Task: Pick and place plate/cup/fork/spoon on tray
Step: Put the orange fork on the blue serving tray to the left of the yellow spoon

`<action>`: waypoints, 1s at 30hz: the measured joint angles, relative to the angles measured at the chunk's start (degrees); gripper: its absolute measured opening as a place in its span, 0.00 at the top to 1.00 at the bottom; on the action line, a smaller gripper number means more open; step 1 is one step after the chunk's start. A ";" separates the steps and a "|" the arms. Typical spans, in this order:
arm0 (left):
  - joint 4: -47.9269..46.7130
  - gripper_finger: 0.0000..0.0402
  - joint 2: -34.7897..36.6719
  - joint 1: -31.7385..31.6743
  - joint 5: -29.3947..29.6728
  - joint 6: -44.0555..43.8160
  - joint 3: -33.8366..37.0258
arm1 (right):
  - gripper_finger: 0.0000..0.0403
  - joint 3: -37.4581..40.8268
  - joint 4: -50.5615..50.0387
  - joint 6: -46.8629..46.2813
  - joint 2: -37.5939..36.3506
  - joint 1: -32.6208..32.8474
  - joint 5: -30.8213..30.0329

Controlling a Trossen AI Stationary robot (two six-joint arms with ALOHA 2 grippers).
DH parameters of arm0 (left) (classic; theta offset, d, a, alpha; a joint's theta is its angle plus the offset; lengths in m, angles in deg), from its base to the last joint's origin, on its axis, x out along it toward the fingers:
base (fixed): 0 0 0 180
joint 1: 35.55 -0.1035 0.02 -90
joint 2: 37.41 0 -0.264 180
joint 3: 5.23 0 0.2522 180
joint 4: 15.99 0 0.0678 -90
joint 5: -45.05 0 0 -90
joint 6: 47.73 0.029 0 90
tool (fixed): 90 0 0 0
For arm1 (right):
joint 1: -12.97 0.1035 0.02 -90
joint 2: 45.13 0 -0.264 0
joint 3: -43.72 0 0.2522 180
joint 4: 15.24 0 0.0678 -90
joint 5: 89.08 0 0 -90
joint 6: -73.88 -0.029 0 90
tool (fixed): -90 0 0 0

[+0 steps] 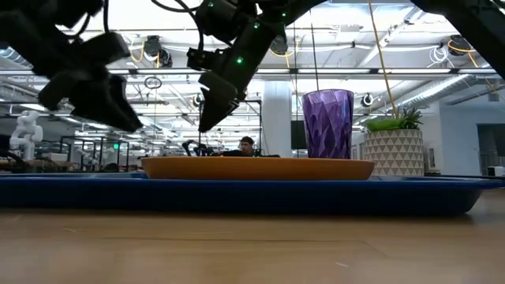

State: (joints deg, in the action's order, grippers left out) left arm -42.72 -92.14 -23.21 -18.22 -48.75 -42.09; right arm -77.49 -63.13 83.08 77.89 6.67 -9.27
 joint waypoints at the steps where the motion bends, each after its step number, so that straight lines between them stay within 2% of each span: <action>1: 0.03 0.50 -1.30 0.20 -0.87 0.55 0.03 | 0.54 0.02 -0.06 0.02 0.00 0.06 -0.75; 7: 2.66 0.50 -8.04 3.08 -1.35 6.35 0.07 | 0.54 0.06 -2.20 -0.30 -0.62 0.00 -2.36; 12: 2.62 0.50 -9.30 3.87 -2.72 2.67 -1.85 | 0.54 0.06 -3.85 -1.15 -1.41 0.05 -6.36; 17: 1.79 0.50 -9.29 5.44 -6.20 6.06 -3.56 | 0.54 0.06 -5.64 -2.26 -2.02 -0.03 -7.79; 20: 0.10 0.50 -9.29 3.59 -6.14 -3.17 -5.80 | 0.54 0.06 -8.89 -4.18 -2.75 -0.03 -7.79; 24: -6.85 0.50 -9.46 -1.11 -7.54 -26.06 -10.14 | 0.54 0.06 -12.56 -7.58 -3.80 -0.03 -7.83; 27: -12.01 0.50 -10.57 -2.36 -11.18 -29.91 -12.83 | 0.54 0.08 -13.03 -8.77 -4.43 -0.03 -7.82; 30: -15.43 0.50 -13.94 -2.36 -11.38 -31.45 -14.72 | 0.54 0.08 -14.30 -8.79 -5.08 -0.03 -7.81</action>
State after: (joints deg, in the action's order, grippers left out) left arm -58.15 -106.08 -25.57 -29.60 -80.19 -56.81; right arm -77.41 -77.43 74.29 72.81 6.64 -17.08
